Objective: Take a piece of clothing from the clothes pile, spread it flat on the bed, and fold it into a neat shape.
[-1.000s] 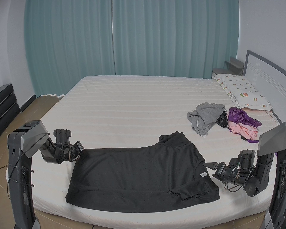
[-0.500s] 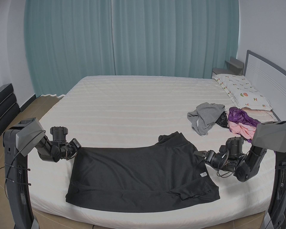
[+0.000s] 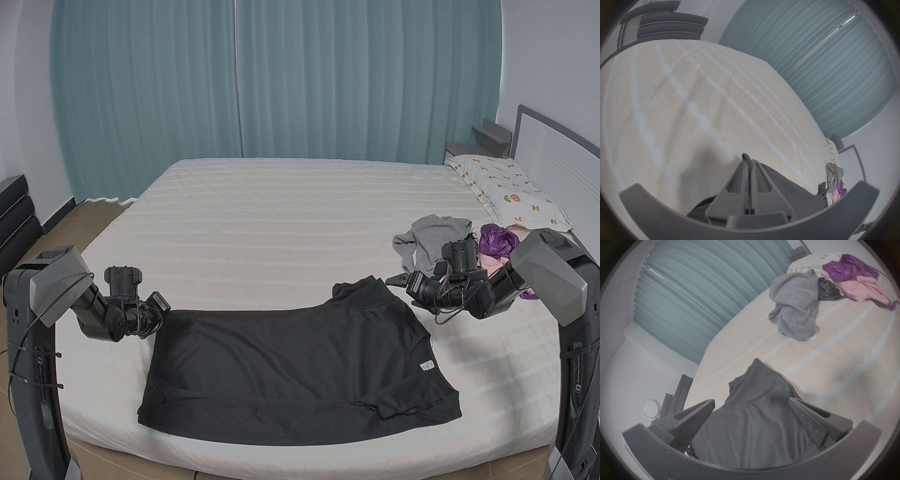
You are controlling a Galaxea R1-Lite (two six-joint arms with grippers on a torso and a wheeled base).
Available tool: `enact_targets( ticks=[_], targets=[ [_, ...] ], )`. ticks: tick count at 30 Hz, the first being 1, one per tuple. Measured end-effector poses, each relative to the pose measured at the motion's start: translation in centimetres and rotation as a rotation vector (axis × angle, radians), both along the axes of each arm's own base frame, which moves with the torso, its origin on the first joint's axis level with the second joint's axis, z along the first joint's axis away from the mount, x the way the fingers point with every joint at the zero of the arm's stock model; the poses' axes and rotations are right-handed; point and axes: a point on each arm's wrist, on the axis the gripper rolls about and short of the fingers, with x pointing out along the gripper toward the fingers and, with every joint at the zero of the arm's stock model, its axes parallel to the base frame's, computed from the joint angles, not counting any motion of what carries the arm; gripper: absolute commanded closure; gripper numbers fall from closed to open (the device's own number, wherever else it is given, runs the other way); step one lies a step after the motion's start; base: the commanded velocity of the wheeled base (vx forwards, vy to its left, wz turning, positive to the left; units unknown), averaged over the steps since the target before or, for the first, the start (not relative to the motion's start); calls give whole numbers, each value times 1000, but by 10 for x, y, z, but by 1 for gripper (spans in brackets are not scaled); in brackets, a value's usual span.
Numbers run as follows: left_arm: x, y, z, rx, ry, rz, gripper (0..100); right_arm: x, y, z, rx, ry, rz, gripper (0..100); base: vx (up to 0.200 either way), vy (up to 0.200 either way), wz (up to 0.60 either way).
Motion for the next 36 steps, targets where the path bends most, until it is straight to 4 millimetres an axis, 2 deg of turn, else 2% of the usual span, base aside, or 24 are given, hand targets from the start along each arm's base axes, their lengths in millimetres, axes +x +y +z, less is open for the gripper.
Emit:
enact_targets(
  ticks=[3, 9, 15, 24, 25, 36],
  targets=[
    [-2, -1, 0, -10, 6, -6, 100, 19, 3, -3, -2, -24, 3, 0, 0, 0, 0],
    [-4, -1, 0, -18, -4, -12, 100, 42, 12, -32, -70, -48, 6, 0, 0, 0, 0],
    [-6, -2, 0, -18, -21, -14, 100, 64, 18, -47, -112, -113, -30, 0, 0, 0, 0],
    [-7, -2, -1, -16, -21, -15, 100, 74, 25, -69, -125, -115, -30, 0, 0, 0, 0],
    [-7, -2, -1, -17, -20, -15, 100, 74, 25, -70, -125, -114, -30, 100, 0, 0, 0],
    [-7, -2, 0, -15, -24, -16, 100, 73, 7, -66, -127, -96, -61, 100, 0, 0, 0]
  ],
)
